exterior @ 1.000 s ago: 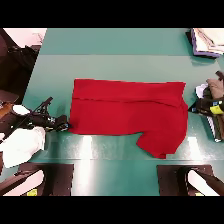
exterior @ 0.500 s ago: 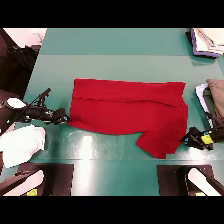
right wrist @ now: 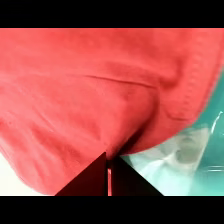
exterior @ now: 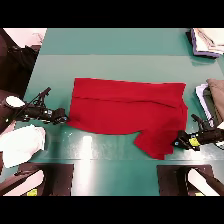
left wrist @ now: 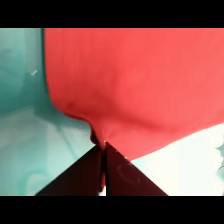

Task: Fold the shirts.

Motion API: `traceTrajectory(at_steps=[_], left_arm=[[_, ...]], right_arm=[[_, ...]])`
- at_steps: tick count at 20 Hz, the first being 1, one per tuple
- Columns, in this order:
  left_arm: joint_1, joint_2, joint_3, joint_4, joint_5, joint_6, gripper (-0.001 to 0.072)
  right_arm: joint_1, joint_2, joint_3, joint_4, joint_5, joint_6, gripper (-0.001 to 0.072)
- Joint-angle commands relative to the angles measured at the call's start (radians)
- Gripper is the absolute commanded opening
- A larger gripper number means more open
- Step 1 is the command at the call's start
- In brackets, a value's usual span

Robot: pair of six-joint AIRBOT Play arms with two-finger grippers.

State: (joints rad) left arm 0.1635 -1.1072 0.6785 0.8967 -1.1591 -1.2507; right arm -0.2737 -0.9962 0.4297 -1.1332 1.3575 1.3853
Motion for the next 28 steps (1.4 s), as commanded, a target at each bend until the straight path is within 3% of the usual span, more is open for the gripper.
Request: traceTrajectory(at_steps=[1,4,7,10,13,17,22,28], left_arm=[[0.0,0.063,0.032,0.176,-0.104,-0.055,0.0021],[0.0,0.226,0.034,0.294,-0.223,-0.088,0.0022],[0.0,0.333,0.034,0.249,-0.347,-0.116,0.0023],[0.0,0.334,0.035,0.126,-0.258,-0.122,0.0022],[0.0,0.293,0.039,0.098,-0.096,-0.122,0.0022],[0.0,0.185,0.068,0.085,0.029,-0.122,0.0023],[0.0,-0.021,0.22,0.026,0.098,-0.122,0.0023],[-0.021,-0.246,0.352,-0.054,0.151,-0.121,0.0024]], right_arm=[[0.042,0.07,0.037,-0.071,0.111,0.002,0.0015],[0.025,0.237,0.151,-0.208,0.234,0.006,0.0015],[-0.013,0.389,0.253,-0.217,0.273,0.009,0.0014],[-0.007,0.446,0.302,-0.135,0.19,0.006,0.0014],[0.059,0.337,0.331,-0.044,0.085,0.0,0.0014],[0.189,0.1,0.454,-0.046,-0.074,0.0,0.0014],[0.238,-0.192,0.669,-0.046,-0.094,0.0,0.0014],[0.239,-0.412,0.848,-0.04,-0.097,0.001,0.0014]])
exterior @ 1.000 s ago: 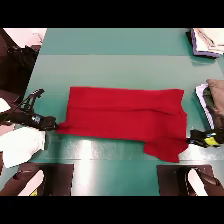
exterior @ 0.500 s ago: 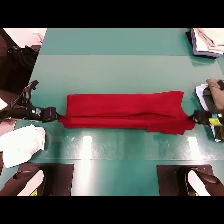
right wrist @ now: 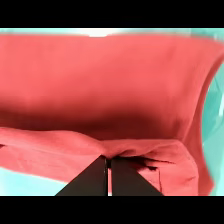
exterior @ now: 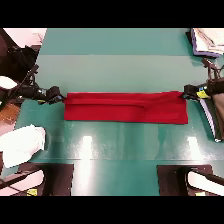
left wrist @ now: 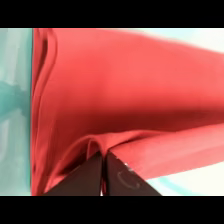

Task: Fold the shirts.

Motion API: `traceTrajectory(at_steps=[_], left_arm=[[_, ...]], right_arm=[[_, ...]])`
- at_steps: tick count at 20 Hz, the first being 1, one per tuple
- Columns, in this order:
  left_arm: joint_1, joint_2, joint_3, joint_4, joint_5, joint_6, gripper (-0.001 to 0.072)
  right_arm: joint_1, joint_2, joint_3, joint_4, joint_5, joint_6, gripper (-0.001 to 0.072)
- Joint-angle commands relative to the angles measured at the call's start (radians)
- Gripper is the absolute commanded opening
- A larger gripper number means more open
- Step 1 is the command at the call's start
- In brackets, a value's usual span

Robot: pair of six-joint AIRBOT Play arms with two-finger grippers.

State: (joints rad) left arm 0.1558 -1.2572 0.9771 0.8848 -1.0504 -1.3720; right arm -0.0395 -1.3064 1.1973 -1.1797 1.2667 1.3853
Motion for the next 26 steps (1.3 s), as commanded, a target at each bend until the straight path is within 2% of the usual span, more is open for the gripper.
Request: traceTrajectory(at_steps=[1,3,4,5,6,8,11,12,13,14,15,16,17,19,26], left_arm=[[-0.02,-0.114,0.056,-0.042,0.063,0.001,0.0024],[-0.024,-0.134,0.056,-0.05,0.112,0.0,0.0028],[-0.024,-0.135,0.056,-0.062,0.134,-0.001,0.0211],[-0.024,-0.135,0.057,-0.09,0.151,-0.001,0.0548],[-0.024,-0.135,0.063,-0.109,0.154,-0.001,0.0689],[-0.024,-0.135,0.111,-0.094,0.097,0.002,0.067],[-0.024,-0.134,0.206,-0.071,-0.027,0.021,0.0668],[-0.026,-0.134,0.228,-0.08,-0.058,0.021,0.0515],[-0.026,-0.134,0.237,-0.097,-0.072,0.036,0.0222],[-0.034,-0.134,0.238,-0.118,-0.077,0.071,0.0026],[-0.048,-0.134,0.238,-0.122,-0.077,0.071,0.0025],[-0.071,-0.134,0.238,-0.122,-0.076,0.071,0.0025],[-0.1,-0.134,0.238,-0.121,-0.074,0.071,0.0025],[-0.167,-0.134,0.238,-0.121,-0.06,0.071,0.0025],[-0.352,-0.135,0.238,-0.12,-0.01,0.062,0.0025]], right_arm=[[0.005,-0.129,0.099,0.011,-0.007,0.002,0.0015],[0.005,-0.172,0.132,0.013,-0.011,0.014,0.0019],[0.004,-0.192,0.155,0.022,-0.01,0.029,0.0129],[-0.001,-0.207,0.177,0.05,-0.01,0.028,0.0377],[-0.012,-0.213,0.195,0.078,-0.009,0.027,0.0524],[-0.047,-0.208,0.233,0.089,0.024,0.017,0.0533],[-0.141,-0.163,0.219,0.089,0.135,-0.08,0.0533],[-0.175,-0.149,0.196,0.089,0.158,-0.099,0.0533],[-0.214,-0.139,0.16,0.089,0.165,-0.124,0.0533],[-0.251,-0.139,0.124,0.089,0.167,-0.142,0.0533],[-0.283,-0.149,0.094,0.094,0.171,-0.162,0.0556],[-0.307,-0.166,0.064,0.122,0.175,-0.19,0.0669],[-0.334,-0.193,0.038,0.175,0.185,-0.227,0.0703],[-0.36,-0.255,0.011,0.264,0.208,-0.298,0.0703],[-0.28,-0.395,0.01,0.272,0.175,-0.366,0.0694]])
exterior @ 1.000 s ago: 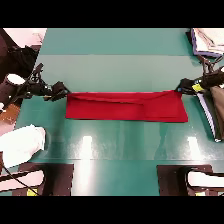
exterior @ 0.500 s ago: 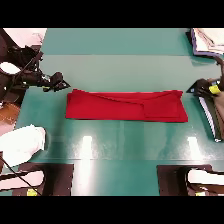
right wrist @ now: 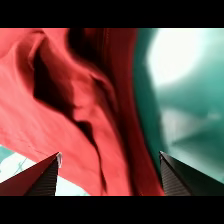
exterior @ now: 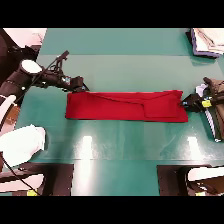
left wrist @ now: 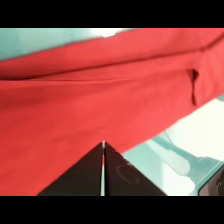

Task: Fold the shirts.

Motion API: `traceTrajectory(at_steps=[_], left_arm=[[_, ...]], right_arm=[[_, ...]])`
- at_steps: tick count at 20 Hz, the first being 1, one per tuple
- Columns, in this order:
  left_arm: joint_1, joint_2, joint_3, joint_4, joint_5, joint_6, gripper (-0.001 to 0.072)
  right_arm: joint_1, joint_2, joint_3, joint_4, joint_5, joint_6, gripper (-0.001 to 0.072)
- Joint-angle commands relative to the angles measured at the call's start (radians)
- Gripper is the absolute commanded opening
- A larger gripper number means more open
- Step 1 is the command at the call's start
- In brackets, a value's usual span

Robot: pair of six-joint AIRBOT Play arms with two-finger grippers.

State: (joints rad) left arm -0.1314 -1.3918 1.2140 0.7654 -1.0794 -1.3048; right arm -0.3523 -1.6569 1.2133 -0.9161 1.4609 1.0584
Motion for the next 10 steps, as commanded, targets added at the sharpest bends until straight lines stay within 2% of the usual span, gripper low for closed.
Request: traceTrajectory(at_steps=[1,2,4,7,8,10], left_arm=[[-0.084,0.0,0.001,-0.001,0.022,-0.005,0.0024],[-0.104,0.0,0.001,-0.001,0.029,-0.006,0.0024],[-0.146,-0.002,0.001,0.002,0.053,-0.038,0.0024],[-0.223,-0.015,0.003,0.027,0.105,-0.057,0.0023],[-0.243,-0.032,0.013,0.028,0.116,-0.058,0.0023],[-0.274,-0.095,0.068,0.027,0.117,-0.078,0.0024]], right_arm=[[0.051,-0.046,-0.006,0.008,-0.033,-0.039,0.0685],[0.071,-0.046,-0.006,0.01,-0.05,-0.04,0.0616],[0.1,-0.046,-0.006,0.01,-0.078,-0.04,0.0434],[0.121,-0.042,-0.006,0.01,-0.075,-0.04,0.0102],[0.121,-0.033,-0.006,0.022,-0.068,-0.04,0.0016],[0.118,0.005,-0.006,0.087,-0.061,-0.039,0.0015]])
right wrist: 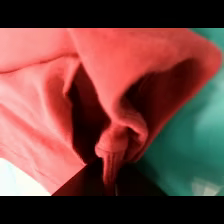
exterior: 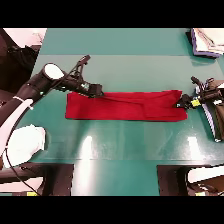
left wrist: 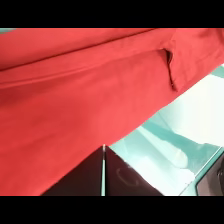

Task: Fold the shirts.

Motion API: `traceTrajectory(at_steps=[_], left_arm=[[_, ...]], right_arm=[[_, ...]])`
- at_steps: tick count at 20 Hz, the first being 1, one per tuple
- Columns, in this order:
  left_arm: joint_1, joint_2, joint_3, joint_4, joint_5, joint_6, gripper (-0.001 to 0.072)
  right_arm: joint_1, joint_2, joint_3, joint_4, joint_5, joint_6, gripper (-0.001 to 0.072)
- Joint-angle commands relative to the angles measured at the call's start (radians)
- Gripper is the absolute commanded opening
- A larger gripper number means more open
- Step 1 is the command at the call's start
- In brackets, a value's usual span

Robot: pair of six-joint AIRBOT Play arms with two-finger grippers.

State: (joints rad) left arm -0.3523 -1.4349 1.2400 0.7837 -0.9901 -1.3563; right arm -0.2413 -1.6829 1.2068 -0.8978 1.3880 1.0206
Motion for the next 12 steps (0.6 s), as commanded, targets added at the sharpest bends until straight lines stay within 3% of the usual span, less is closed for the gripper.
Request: traceTrajectory(at_steps=[1,8,12], left_arm=[[-0.067,-0.09,0.081,0.009,0.028,-0.032,0.0023],[-0.159,-0.431,0.445,0.011,-0.005,-0.066,0.0023],[-0.166,-0.54,0.525,0.007,-0.006,-0.113,0.0023]], right_arm=[[0.002,0.063,0.001,0.098,0.011,0.0,0.0014],[0.114,0.279,0.243,0.157,0.124,0.21,0.0013],[0.239,0.301,0.412,0.153,0.139,0.3,0.0013]])
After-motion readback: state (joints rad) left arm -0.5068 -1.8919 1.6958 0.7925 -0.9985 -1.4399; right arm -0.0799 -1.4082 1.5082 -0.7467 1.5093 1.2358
